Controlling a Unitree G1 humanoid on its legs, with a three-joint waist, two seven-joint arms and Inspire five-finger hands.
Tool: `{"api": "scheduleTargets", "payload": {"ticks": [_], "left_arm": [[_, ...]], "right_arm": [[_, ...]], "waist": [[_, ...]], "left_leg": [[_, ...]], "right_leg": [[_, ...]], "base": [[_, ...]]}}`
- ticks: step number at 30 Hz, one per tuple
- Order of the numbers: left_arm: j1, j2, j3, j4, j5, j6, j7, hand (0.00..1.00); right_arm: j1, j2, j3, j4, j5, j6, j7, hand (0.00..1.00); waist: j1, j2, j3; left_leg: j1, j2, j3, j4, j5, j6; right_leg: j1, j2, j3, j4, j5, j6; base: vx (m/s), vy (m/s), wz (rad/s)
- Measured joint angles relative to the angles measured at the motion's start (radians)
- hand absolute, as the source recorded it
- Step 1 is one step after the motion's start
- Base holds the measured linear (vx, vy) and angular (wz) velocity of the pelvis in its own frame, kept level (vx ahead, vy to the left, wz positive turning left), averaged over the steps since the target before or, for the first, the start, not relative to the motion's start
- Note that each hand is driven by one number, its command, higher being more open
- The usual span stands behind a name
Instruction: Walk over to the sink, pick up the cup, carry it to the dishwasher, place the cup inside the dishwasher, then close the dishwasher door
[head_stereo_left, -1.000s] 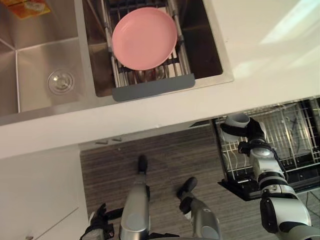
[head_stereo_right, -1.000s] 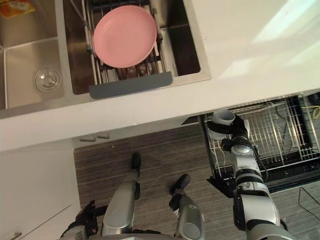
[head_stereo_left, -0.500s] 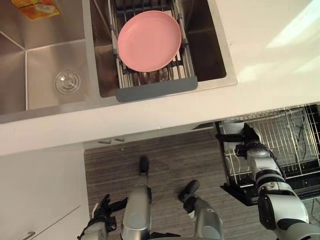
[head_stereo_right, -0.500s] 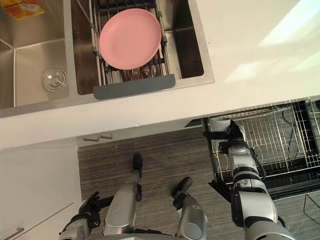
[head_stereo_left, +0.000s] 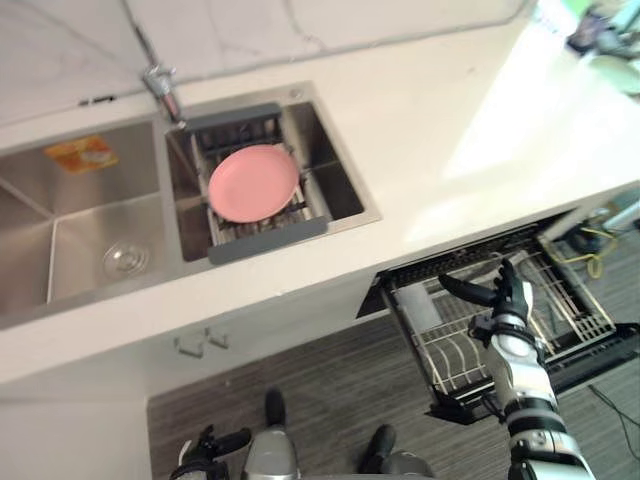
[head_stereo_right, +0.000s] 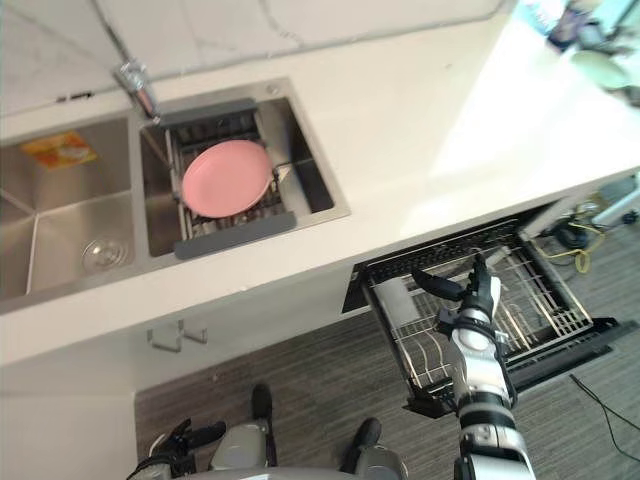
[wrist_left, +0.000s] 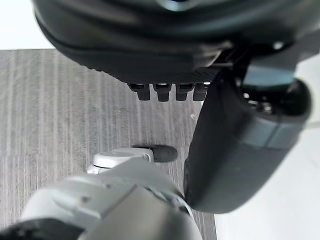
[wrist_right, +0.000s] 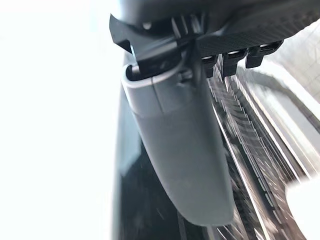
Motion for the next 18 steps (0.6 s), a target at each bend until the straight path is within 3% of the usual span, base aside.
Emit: {"api": "scheduleTargets", "payload": {"ticks": [8,11,18], "left_arm": [[0.002,-0.028,0.013,0.036,0.0,0.028,0.03,1.0],[0.005,-0.029,0.013,0.066,0.0,0.029,0.032,1.0],[0.014,-0.05,0.027,0.069,-0.005,0.03,0.043,1.0]], "right_arm": [[0.194,0.128,-0.058,-0.336,0.1,0.003,0.044,1.0],[0.209,0.148,-0.113,-0.432,0.19,-0.047,0.061,1.0],[0.227,0.15,-0.124,-0.722,0.392,-0.161,0.324,1.0]], "waist": [[-0.081,0.004,-0.05],[-0.103,0.016,-0.057],[-0.124,0.039,-0.071]], "left_leg": [[0.063,0.067,0.119,0.074,-0.057,-0.025],[0.076,0.086,0.138,0.081,-0.06,-0.028],[0.083,0.106,0.164,0.11,-0.073,-0.033]], "right_leg": [[0.028,0.064,0.125,-0.059,0.028,-0.025],[0.031,0.084,0.147,-0.067,0.036,-0.036],[0.058,0.105,0.157,-0.113,0.057,-0.044]], "base": [[-0.01,-0.035,-0.48],[0.0,-0.033,-0.3],[0.02,-0.005,-0.09]]}}
